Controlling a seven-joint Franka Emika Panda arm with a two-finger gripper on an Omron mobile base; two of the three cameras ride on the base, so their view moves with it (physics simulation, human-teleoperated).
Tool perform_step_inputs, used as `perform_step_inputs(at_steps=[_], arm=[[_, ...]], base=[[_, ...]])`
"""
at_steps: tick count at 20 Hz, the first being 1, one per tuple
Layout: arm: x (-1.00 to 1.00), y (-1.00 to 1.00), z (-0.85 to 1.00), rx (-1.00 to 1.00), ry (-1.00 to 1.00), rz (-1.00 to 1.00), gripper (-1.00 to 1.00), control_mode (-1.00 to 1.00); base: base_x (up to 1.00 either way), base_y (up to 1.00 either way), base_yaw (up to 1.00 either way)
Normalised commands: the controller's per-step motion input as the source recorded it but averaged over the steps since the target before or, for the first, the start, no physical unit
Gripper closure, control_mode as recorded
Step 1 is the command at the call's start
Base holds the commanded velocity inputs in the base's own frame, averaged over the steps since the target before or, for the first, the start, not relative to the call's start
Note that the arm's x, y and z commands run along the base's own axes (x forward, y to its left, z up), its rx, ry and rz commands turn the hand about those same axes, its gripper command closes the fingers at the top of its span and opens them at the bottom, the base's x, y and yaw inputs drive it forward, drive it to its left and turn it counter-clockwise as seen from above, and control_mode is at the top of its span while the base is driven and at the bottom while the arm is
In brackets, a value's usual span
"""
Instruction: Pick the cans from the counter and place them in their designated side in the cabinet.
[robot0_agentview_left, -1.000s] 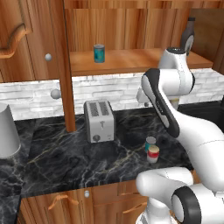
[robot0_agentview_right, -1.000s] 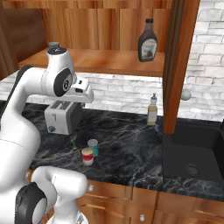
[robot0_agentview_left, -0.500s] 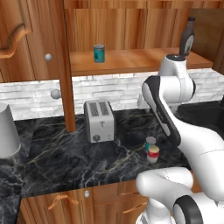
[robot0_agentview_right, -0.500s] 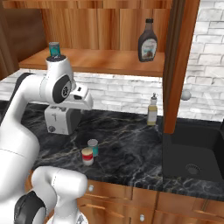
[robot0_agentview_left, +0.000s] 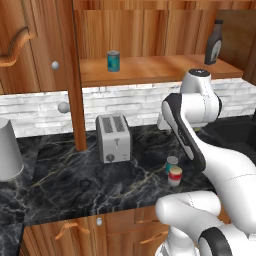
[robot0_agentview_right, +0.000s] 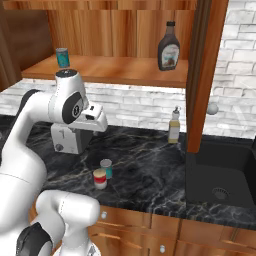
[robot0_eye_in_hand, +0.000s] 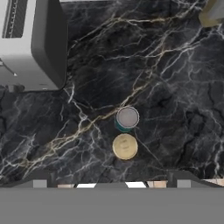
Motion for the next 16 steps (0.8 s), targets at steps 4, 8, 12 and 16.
perform_step_inputs(at_steps=[4,8,12,16], arm=[[0.02,-0.06,-0.14,0.00,0.03,0.00,-1.00,-1.00],[0.01,-0.05,-0.16,0.00,0.05,0.00,-1.00,-1.00],[0.00,-0.10,-0.15,0.00,0.05,0.00,-1.00,-1.00],[0.00,-0.12,-0.17,0.00,0.05,0.00,-1.00,-1.00]], base=[[0.00,0.00,0.00],[0.00,0.00,0.00],[0.00,0.00,0.00],[0.00,0.00,0.00]])
